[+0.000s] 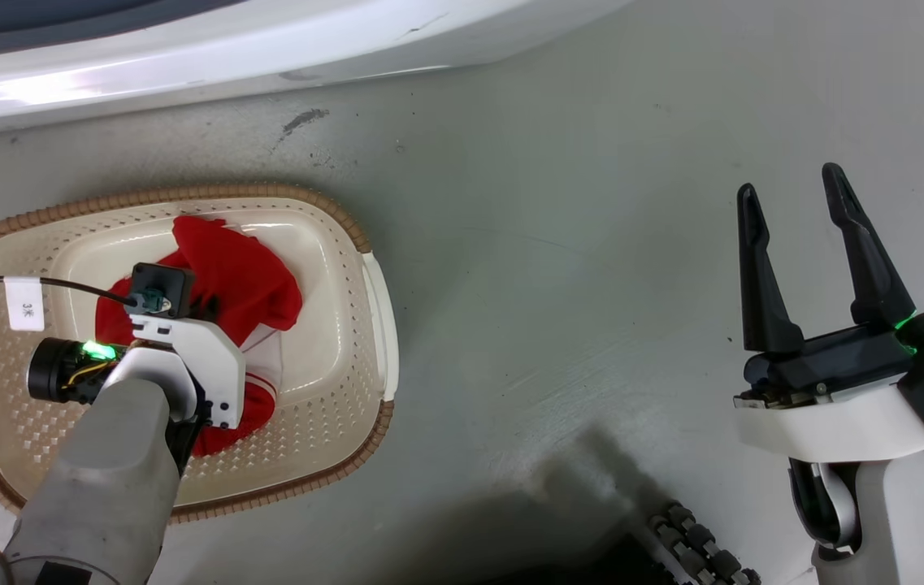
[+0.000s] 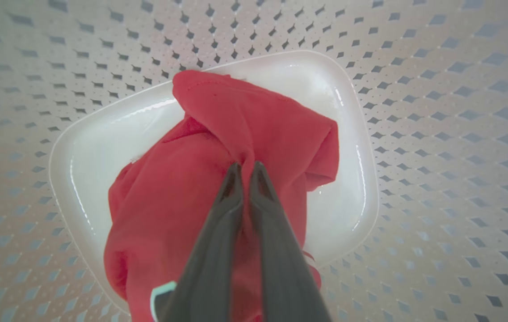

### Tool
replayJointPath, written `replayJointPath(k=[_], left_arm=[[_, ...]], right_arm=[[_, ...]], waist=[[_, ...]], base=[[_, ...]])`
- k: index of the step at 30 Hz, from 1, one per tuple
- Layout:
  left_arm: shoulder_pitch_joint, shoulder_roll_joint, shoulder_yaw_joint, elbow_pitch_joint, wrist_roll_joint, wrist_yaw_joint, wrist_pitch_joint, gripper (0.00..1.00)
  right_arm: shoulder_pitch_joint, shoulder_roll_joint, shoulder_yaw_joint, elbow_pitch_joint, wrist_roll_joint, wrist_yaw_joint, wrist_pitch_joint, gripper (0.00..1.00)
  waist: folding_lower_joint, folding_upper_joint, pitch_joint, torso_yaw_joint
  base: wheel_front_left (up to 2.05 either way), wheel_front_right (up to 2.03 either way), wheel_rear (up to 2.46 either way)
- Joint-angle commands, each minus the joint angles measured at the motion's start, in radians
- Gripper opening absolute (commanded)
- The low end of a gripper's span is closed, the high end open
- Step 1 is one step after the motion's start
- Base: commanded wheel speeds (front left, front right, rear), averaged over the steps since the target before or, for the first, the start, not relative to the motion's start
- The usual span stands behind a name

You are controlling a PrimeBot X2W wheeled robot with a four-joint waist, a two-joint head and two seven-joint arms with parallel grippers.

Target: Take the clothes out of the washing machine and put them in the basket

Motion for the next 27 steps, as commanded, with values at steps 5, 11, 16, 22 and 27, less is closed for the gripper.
replayJointPath(k=[5,11,16,22,27], left_arm=[[0.008,-0.019,-0.02,0.037,0.006,-0.002,-0.027,1.0],[0.044,-0.035,-0.023,0.048,-0.008,-0.012,-0.068,1.0],[0.083,-0.043,-0.034,0.022,-0.011,-0.028,-0.086,1.0],[0.164,-0.033,-0.035,-0.11,0.012,-0.028,-0.091,1.0],[0.229,-0.016,-0.016,-0.219,0.026,-0.017,-0.091,1.0]], right_arm=[[-0.017,0.001,0.0,0.017,-0.004,-0.001,-0.002,1.0],[-0.004,0.001,-0.007,0.052,-0.009,-0.001,-0.002,1.0],[0.013,0.001,-0.021,0.081,-0.011,-0.001,-0.002,1.0],[0.041,0.001,-0.04,0.111,-0.015,-0.001,-0.002,1.0],[0.063,0.001,-0.044,0.127,-0.016,-0.001,-0.002,1.0]], waist=[[-0.0002,0.0,-0.049,0.009],[-0.0002,0.0,-0.148,0.03],[-0.0002,0.0,-0.24,0.051],[-0.0002,0.0,-0.347,0.076],[-0.0002,0.0,-0.405,0.084]], base=[[0.0,0.0,0.0],[0.0,0.0,0.0],[0.0,0.0,0.0],[0.0,0.0,0.0],[0.0,0.0,0.0]])
